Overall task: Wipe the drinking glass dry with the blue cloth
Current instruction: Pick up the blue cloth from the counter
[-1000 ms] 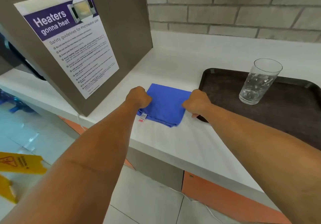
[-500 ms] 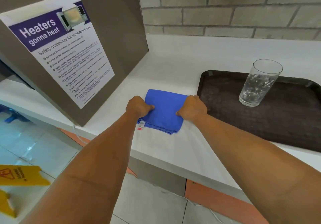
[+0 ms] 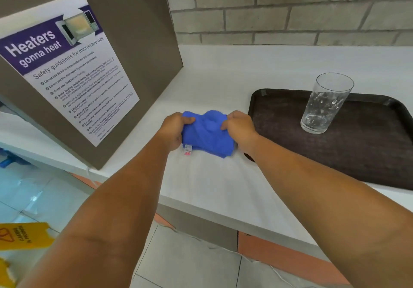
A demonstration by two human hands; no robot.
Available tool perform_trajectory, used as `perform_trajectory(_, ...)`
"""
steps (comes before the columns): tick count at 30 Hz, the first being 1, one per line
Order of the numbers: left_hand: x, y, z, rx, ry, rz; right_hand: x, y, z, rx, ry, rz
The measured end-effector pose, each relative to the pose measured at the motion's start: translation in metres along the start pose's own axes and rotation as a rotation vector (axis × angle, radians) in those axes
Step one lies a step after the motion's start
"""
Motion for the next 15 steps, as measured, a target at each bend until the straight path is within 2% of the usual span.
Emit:
perform_trajectory(3, 0.011, -0.011, 0.004, -0.135, 0.023, 0.194, -0.009, 0.015, 0.001, 0.087, -0.091, -0.365)
perform_trajectory(5, 0.019, -0.024, 0.007, -0.156, 0.002, 0.242, -0.013, 0.028, 0.002, 0.147, -0.091, -0.431)
perform_trajectory(9, 0.034, -0.053, 0.013, -0.224, -0.136, 0.216, -0.019, 0.061, 0.008, 0.228, -0.022, -0.382)
perform_trajectory(12, 0.039, -0.072, 0.008, -0.239, -0.114, 0.202, -0.026, 0.087, 0.02, 0.29, 0.084, -0.252)
perform_trajectory(15, 0.04, -0.092, 0.007, -0.324, -0.112, -0.09, -0.029, 0.113, 0.029, 0.275, 0.168, -0.125)
Point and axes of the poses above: each hand's wrist, its own z-axis away from the middle knuckle, its own y-axis out of the back of the hand, x = y × z, the point moved 1 cm from there along -z, towards the middle knuckle, and after that the axes turned 6 degrees about y, right-handed, at the moved point
